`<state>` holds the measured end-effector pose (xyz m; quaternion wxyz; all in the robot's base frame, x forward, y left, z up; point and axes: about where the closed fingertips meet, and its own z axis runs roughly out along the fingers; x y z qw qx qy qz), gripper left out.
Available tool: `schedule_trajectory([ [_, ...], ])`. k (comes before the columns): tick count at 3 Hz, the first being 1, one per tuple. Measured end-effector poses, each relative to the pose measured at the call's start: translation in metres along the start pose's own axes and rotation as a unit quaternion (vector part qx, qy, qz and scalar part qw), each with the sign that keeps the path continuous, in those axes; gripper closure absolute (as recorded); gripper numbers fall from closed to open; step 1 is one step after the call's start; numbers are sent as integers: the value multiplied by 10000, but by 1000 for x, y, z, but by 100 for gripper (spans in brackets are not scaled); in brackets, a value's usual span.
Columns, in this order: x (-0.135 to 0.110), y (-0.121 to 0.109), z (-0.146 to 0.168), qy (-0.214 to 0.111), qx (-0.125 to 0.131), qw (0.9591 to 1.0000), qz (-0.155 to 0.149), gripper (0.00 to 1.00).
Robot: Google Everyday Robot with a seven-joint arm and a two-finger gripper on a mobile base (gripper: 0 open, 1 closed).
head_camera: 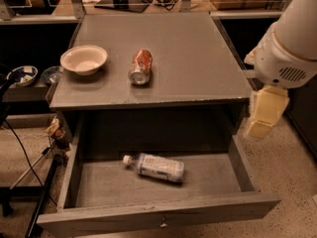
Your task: Pick blue plastic bottle from top drawer and place on counter
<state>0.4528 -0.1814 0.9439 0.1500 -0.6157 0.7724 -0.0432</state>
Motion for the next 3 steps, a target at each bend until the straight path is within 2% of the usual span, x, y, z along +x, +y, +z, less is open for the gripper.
schedule_trajectory([
  [1,-9,5,14,-25,-193,9998,44,0],
  [3,-15,8,22,-141,-233,9996,16,0],
])
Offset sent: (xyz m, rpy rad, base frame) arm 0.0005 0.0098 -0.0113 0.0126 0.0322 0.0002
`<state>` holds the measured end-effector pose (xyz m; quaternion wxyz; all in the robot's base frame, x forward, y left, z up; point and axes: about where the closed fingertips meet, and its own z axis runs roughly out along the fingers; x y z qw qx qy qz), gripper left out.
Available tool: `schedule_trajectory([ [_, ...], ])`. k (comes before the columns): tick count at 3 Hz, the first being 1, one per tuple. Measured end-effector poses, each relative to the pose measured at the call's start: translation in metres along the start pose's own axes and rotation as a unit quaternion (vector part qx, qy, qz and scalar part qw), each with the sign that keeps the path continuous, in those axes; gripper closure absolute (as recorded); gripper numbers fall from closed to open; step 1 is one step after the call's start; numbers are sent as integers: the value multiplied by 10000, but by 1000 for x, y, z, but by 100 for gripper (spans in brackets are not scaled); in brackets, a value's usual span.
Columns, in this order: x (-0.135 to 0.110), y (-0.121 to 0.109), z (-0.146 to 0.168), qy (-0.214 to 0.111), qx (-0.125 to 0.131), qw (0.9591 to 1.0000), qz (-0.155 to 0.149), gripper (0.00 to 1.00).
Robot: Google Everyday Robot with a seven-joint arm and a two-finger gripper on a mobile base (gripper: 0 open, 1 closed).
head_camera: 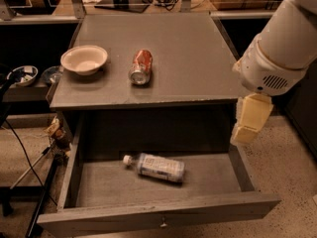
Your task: Pick blue plastic bottle from top drawer and place on counter
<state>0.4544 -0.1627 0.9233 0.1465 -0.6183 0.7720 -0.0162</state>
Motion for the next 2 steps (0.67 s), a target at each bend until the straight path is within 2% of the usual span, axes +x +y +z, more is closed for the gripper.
schedule_trajectory([
  [1,-9,12,36,-143,-313,9994,36,0],
  [2,-11,14,39,-138,-303,9994,35,0],
])
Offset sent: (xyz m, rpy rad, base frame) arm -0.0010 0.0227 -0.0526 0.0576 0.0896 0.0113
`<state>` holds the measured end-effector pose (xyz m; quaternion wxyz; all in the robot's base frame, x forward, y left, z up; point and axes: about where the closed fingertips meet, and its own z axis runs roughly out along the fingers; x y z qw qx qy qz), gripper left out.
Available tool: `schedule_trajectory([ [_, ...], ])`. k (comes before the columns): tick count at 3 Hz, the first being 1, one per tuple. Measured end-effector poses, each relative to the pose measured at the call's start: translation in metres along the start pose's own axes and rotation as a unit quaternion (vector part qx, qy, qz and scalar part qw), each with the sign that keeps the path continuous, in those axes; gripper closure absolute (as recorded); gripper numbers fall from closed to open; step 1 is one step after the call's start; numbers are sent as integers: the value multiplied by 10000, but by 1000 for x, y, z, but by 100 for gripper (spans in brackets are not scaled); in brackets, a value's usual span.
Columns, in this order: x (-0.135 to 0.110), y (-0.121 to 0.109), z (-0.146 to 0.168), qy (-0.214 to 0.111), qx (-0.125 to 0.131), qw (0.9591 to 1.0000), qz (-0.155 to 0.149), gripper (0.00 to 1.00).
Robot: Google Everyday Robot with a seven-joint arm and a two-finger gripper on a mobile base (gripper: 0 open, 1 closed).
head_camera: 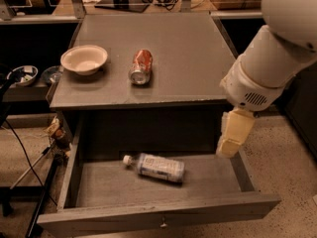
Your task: Pick blue plastic bottle from top drawer and place on counter
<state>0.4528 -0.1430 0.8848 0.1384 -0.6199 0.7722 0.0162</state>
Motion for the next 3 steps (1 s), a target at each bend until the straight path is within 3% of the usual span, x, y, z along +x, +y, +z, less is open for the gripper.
schedule_trajectory([
  [1,-21,14,40,72,13,9998,-173,0],
  [3,-25,12,58,113,41,9999,-63,0],
])
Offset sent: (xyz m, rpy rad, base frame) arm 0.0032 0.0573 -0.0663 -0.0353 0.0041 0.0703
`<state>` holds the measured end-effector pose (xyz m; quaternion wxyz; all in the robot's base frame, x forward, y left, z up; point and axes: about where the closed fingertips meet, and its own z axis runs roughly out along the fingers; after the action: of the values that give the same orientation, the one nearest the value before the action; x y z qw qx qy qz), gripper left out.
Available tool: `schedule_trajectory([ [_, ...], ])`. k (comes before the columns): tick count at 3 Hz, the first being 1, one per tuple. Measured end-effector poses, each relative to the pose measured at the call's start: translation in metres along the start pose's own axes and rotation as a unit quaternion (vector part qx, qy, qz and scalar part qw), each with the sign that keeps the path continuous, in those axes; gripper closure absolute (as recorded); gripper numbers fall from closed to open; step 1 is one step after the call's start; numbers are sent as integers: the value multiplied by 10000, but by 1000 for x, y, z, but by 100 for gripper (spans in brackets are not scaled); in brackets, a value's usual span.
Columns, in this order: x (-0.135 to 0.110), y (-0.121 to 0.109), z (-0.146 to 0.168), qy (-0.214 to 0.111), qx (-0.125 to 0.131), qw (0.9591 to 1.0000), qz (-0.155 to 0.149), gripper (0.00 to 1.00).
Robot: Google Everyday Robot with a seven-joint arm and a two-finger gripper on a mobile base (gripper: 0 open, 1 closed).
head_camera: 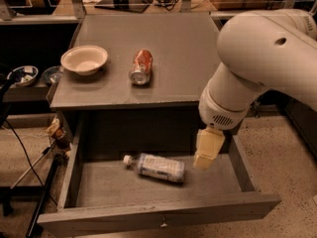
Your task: Pick blue plastic bottle from top drawer and place on counter
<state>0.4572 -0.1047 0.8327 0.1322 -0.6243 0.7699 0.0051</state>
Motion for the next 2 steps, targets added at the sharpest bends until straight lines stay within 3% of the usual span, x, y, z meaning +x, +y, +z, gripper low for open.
schedule_trajectory([
  [1,-2,-2,19,81,141,9995,261,0],
  [2,-4,2,27,96,69,9997,228,0],
])
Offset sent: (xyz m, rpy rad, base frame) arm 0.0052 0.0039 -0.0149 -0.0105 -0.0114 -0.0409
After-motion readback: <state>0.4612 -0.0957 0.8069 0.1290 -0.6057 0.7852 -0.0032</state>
